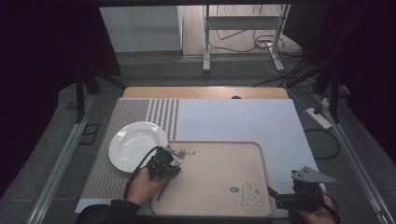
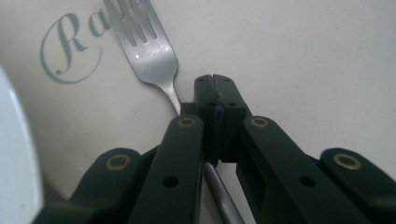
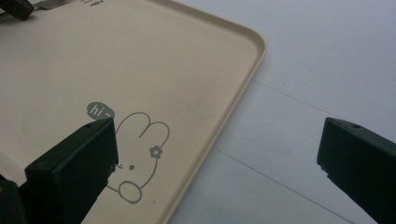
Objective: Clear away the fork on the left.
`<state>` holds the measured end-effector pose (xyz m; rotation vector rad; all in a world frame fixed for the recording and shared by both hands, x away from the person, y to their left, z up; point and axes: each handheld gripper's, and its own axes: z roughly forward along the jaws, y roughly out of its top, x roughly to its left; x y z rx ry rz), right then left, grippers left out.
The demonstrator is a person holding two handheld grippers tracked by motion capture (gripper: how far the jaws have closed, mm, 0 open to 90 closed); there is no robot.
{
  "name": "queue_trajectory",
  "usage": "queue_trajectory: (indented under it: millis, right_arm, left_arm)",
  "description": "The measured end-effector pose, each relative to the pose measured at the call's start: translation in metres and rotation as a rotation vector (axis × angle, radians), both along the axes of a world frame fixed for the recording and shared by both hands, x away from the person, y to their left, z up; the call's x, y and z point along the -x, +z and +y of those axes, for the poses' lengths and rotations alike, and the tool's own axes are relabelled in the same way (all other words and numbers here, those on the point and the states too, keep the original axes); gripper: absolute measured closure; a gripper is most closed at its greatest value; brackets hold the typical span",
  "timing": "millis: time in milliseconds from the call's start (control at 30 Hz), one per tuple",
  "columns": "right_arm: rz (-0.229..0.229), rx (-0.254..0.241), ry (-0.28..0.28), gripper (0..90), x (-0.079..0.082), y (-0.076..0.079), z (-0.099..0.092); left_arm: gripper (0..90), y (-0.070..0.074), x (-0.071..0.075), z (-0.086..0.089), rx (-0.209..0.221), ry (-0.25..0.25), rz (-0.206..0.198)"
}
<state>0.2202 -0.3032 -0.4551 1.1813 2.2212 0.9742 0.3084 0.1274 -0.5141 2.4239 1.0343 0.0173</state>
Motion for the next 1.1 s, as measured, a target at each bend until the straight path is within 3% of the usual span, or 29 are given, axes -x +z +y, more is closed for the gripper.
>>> queue_trajectory:
  millis: [400,833,1000,1100]
  right_arm:
    - [0.001,-0.003,0.002,0.0,0.000,0.000,0.000]
    - [0.002,0.000,0.001,0.0,0.000,0.000,0.000]
    - [0.002,-0.003,0.002,0.0,0.000,0.000,0.000]
    - [0.002,-0.003,0.003,0.0,0.000,0.000,0.000]
  left_arm:
    - [89.3,-0.001,-0.004,0.016,0.013,0.046,0.013]
    - [86.3,0.000,-0.005,0.021,0.006,0.054,0.005]
    - [79.2,0.008,0.001,0.019,0.016,0.038,-0.077]
    - [71.7,0.010,0.002,0.020,0.018,0.040,-0.106]
